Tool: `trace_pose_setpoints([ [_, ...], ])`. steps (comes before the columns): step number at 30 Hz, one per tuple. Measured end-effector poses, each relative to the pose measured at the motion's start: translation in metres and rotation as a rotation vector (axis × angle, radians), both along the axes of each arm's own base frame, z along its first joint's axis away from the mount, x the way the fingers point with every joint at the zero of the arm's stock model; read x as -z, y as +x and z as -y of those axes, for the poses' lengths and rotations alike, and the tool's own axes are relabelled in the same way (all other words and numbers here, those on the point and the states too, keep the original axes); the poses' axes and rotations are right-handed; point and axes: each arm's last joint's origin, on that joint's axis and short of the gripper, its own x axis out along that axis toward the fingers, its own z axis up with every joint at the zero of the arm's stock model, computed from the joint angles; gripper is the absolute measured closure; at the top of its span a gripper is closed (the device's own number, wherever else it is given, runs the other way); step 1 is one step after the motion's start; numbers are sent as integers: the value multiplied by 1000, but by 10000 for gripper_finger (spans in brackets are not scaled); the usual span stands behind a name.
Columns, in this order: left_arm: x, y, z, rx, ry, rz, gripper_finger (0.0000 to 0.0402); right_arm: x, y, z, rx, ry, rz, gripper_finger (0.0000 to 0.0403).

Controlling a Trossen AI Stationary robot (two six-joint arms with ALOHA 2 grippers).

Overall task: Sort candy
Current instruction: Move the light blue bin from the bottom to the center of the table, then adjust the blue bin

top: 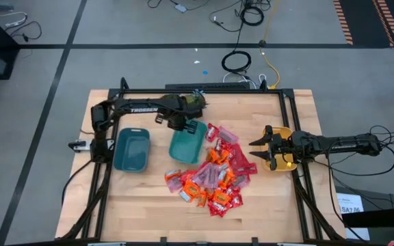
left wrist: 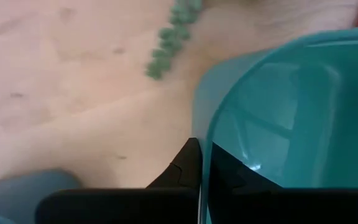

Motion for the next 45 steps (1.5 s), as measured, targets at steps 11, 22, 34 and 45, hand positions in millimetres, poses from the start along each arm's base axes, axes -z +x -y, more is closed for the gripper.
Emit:
trace_pose_setpoints([
  [11,1,0,-7,-4,5,33,390,0,0,0,0,0,0,231],
  [22,1,2,-5,-55,-6,50,339,0,0,0,0,0,0,231],
  [34,-28,-14,-3,22,34,-15,319,0,0,0,0,0,0,231],
  [45,-65,-43,44,-3,225,-102,319,0,0,0,0,0,0,231],
])
